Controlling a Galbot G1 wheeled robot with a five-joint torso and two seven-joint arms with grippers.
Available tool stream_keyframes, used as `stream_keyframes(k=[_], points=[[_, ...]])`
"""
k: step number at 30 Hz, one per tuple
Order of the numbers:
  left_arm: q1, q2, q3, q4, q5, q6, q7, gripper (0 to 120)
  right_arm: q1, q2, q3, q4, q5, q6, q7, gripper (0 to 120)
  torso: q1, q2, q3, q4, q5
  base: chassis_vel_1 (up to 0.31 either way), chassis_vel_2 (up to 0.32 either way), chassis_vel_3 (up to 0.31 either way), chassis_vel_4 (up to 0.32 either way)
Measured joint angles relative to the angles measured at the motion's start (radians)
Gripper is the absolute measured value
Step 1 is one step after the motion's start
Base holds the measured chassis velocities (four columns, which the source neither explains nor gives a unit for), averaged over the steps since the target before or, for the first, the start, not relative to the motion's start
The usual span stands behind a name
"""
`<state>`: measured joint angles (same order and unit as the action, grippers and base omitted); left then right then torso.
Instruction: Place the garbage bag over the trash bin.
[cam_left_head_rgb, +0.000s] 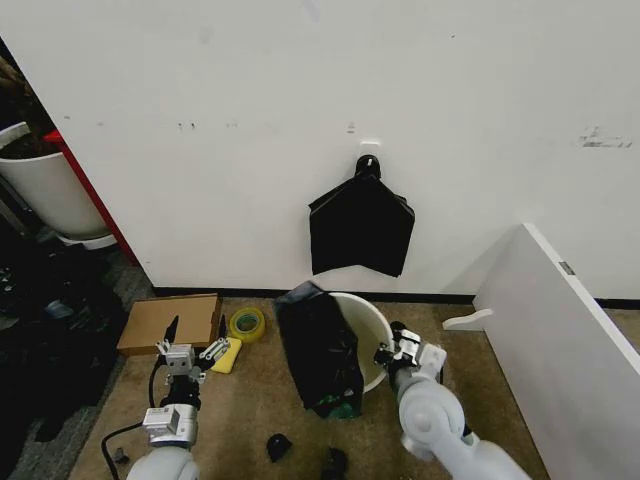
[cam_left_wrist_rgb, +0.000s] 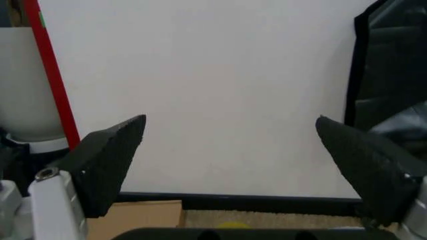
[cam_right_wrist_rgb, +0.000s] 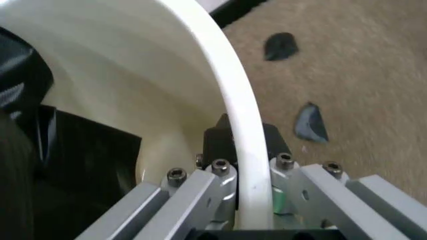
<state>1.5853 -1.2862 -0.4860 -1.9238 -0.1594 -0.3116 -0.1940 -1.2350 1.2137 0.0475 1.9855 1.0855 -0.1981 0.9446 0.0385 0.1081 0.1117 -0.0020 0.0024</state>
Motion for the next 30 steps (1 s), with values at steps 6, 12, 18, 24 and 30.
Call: stream_keyframes(k=[6,12,18,24,30], points=[[0.023,-0.004,-0.002,-0.023,0.006,0.001,-0.008,100,-0.045,0.080,-0.019,-0.019,-0.095,0.046,0.057,0,0.000,0.000,0.000,0.0000,0.0002,0.000,0.000,0.000,0.000],[0.040,-0.008,-0.008,-0.037,0.008,-0.001,-0.020,100,-0.062,0.102,-0.053,-0.007,-0.153,0.037,0.114,0,0.000,0.000,0.000,0.0001,0.0001,0.000,0.000,0.000,0.000],[0.053,-0.009,-0.009,-0.040,0.016,-0.008,-0.029,100,-0.106,0.092,-0.074,0.055,-0.205,0.026,0.121,15,0.000,0.000,0.000,0.0000,0.0001,0.000,0.000,0.000,0.000],[0.059,-0.008,-0.004,-0.040,0.023,-0.009,-0.034,100,-0.168,0.060,-0.073,0.126,-0.290,0.027,0.118,37,0.000,0.000,0.000,0.0000,0.0003,0.000,0.000,0.000,0.000],[0.061,-0.008,0.010,-0.040,0.035,-0.009,-0.035,100,-0.234,-0.034,-0.069,0.224,-0.456,0.061,-0.134,58,0.000,0.000,0.000,-0.0001,0.0002,0.000,0.000,0.000,0.000]])
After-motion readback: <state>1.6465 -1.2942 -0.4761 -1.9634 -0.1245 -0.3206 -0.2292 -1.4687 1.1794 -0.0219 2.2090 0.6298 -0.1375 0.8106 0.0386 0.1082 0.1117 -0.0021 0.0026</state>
